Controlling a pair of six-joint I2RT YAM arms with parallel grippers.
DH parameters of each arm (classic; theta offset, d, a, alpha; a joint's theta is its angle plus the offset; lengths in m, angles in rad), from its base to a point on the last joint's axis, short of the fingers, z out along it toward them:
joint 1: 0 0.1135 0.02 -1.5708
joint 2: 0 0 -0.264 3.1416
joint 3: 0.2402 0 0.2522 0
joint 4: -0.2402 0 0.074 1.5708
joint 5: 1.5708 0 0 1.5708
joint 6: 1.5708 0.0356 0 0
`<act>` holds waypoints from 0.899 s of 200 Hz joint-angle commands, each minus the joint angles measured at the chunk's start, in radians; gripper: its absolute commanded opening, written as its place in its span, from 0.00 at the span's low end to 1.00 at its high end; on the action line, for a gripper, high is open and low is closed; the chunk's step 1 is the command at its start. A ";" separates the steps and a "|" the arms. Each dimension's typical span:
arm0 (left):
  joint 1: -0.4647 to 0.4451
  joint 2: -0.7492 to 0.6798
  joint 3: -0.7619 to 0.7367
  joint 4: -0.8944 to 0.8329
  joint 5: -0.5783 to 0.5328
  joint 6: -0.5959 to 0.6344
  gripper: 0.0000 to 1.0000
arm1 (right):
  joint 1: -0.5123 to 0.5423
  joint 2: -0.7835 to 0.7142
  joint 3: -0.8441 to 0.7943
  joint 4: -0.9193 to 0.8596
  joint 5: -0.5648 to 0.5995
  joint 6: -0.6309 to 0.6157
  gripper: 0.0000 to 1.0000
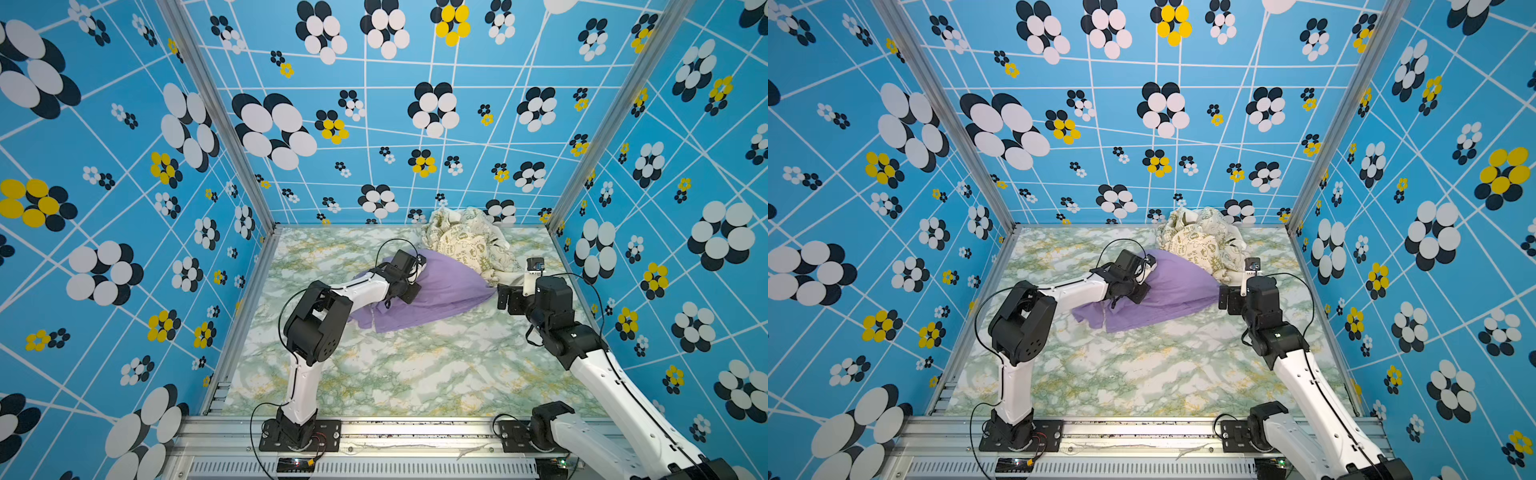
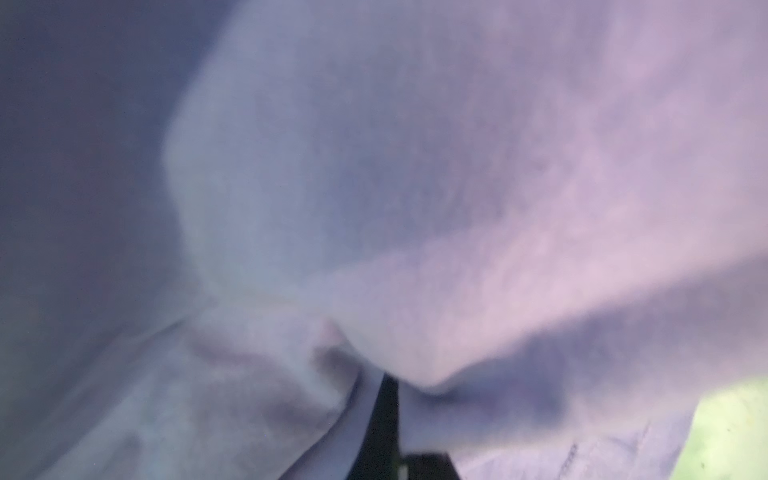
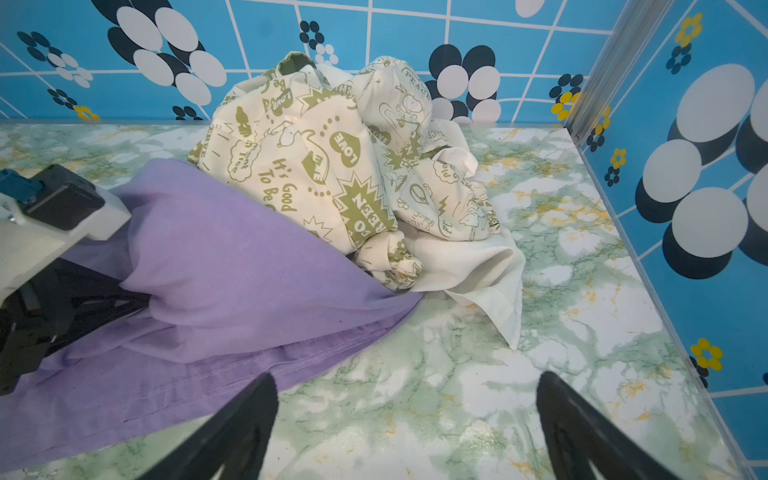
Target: Pick out a specific cloth from the pile
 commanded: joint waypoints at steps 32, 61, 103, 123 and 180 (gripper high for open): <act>-0.002 -0.188 -0.039 0.043 0.060 -0.009 0.00 | -0.005 -0.028 -0.006 -0.017 0.023 -0.020 0.99; -0.003 -0.327 -0.018 0.027 0.087 -0.020 0.00 | -0.005 -0.036 -0.015 -0.010 0.035 -0.020 0.99; -0.005 -0.446 0.080 -0.016 0.136 -0.051 0.00 | -0.005 -0.043 -0.024 -0.001 0.058 -0.019 0.99; -0.005 -0.483 0.128 -0.029 0.157 -0.065 0.00 | -0.005 -0.046 -0.027 -0.001 0.064 -0.020 0.99; 0.032 -0.560 0.279 -0.136 0.141 -0.047 0.00 | -0.005 -0.052 -0.027 0.000 0.063 -0.024 0.99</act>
